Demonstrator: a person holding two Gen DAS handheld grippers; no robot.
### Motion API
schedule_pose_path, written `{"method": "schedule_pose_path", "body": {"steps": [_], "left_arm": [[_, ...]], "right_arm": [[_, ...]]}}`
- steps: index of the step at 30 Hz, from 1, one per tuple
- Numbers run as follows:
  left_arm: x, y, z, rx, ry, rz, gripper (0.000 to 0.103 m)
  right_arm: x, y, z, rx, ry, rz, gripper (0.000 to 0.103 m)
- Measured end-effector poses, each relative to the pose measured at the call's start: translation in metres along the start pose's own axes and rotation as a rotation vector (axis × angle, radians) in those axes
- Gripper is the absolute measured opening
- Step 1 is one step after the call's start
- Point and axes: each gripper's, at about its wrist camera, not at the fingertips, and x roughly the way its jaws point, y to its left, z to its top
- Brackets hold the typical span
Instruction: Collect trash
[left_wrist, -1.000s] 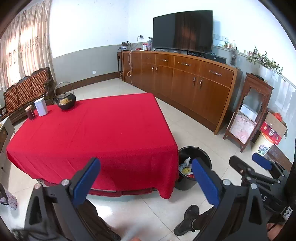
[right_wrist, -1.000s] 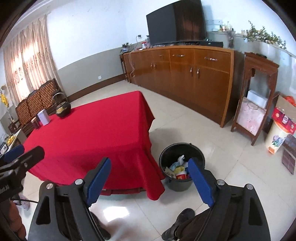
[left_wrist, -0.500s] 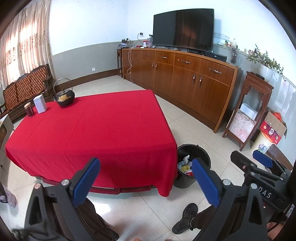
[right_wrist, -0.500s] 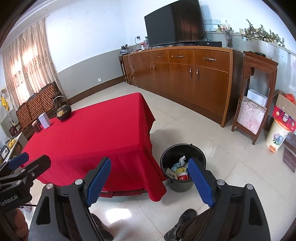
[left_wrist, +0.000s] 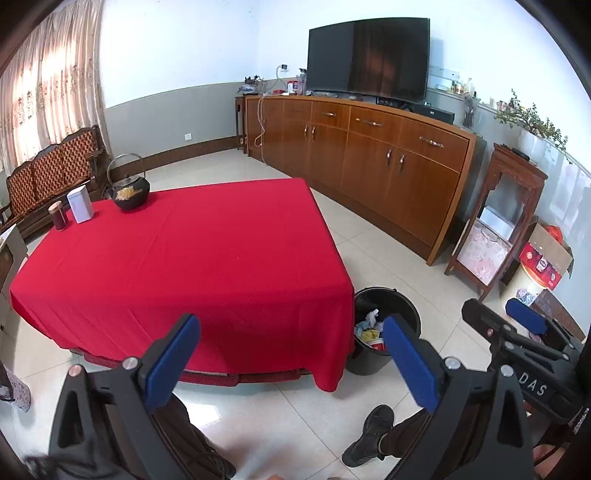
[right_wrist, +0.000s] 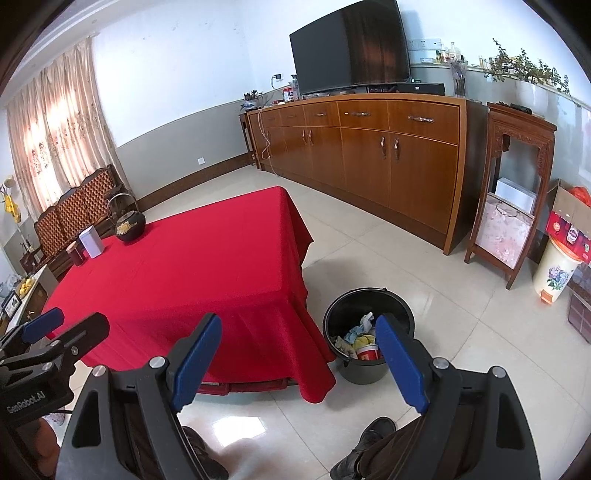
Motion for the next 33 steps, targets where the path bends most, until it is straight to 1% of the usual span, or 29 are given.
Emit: {"method": "schedule_pose_path", "body": {"steps": [33], "left_arm": [[0.0011,0.0020,0.0017,-0.004,0.004,-0.003,0.100]], "right_arm": [[0.0010,0.0033,-0.0004,0.003,-0.001,0.010,0.087]]}}
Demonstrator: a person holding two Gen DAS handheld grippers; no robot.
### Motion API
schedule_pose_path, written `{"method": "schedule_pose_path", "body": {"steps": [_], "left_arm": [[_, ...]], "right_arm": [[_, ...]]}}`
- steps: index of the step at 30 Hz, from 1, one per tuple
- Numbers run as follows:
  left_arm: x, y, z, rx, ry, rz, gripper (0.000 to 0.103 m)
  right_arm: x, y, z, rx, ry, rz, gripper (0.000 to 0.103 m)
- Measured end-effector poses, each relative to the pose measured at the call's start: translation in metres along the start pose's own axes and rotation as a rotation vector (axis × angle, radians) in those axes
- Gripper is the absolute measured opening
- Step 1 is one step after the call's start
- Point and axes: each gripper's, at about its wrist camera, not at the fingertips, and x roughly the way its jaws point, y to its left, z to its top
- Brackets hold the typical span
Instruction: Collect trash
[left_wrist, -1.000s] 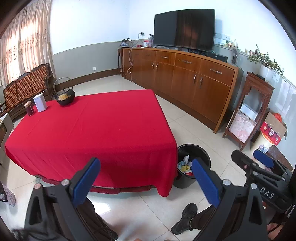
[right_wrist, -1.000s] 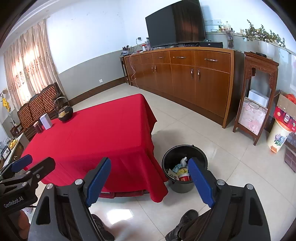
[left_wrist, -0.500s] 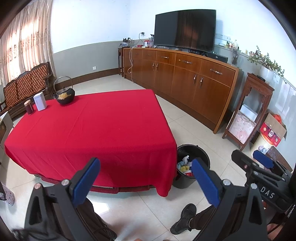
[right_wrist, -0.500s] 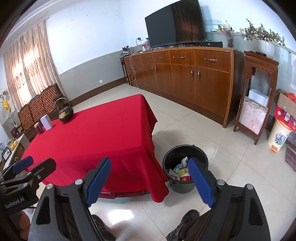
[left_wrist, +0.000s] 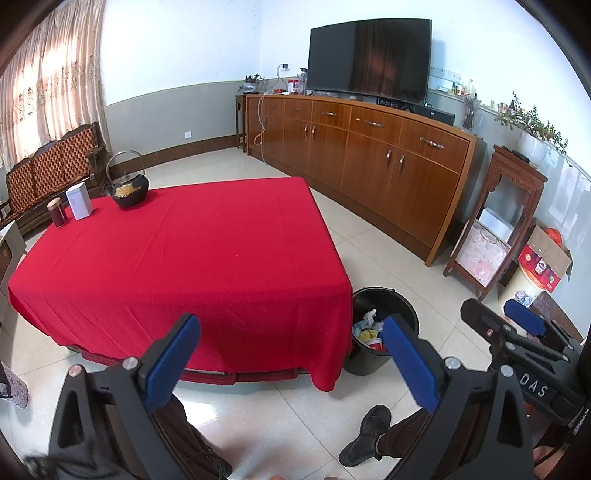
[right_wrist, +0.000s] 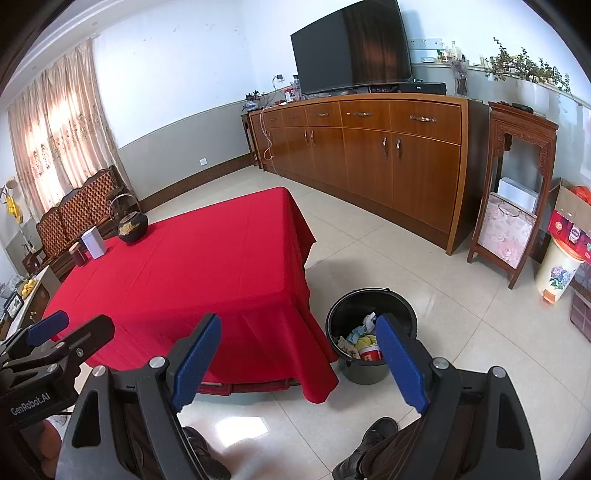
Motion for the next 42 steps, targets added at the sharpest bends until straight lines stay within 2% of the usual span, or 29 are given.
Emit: {"method": "schedule_pose_path", "body": {"steps": [31,42], "left_arm": [[0.0021,-0.0079,-0.0029,-0.004,0.017,-0.006,0.100],[0.0013,-0.0048,-0.0019,-0.008,-0.005,-0.002,0.100]], "right_arm": [[0.0004,0.0003,0.0002,0.007,-0.003,0.004,0.087],[-0.0022,0.0019,-0.0004,0.003,-0.021,-0.001,0.087]]}}
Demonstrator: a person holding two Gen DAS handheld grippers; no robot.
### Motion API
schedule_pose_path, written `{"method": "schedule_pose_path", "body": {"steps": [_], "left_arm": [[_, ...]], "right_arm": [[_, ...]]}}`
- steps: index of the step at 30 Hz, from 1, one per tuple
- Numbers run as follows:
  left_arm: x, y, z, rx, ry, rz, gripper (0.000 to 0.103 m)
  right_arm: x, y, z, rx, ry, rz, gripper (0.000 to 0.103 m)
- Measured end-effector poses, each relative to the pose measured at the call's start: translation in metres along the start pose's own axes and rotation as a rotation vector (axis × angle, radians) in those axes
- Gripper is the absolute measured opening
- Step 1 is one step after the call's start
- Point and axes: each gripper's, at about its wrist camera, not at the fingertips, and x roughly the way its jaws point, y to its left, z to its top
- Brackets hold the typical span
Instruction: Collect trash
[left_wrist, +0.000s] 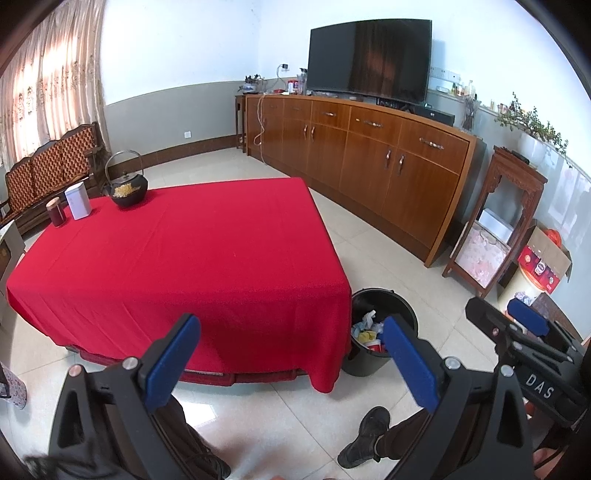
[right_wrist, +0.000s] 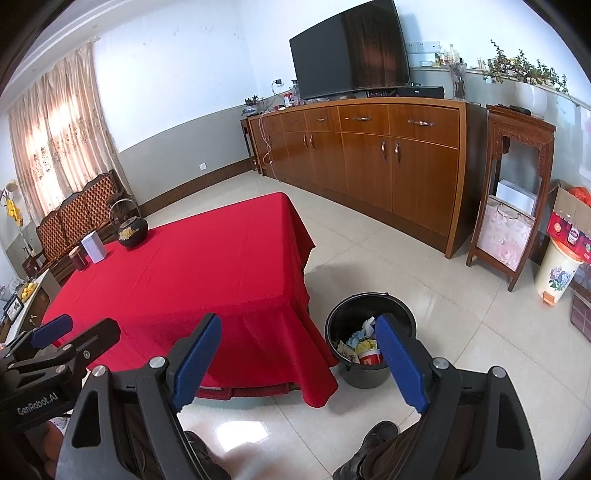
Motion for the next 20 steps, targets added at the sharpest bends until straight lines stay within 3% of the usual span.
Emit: {"method": "schedule_pose_path", "body": {"steps": [20], "left_arm": [[-0.0009,0.0019,0.0034,0.008,-0.054,-0.023,0.100]], "right_arm": [[-0.0021,-0.0001,-0.0001,0.002,-0.011,0.008,0.087]]}}
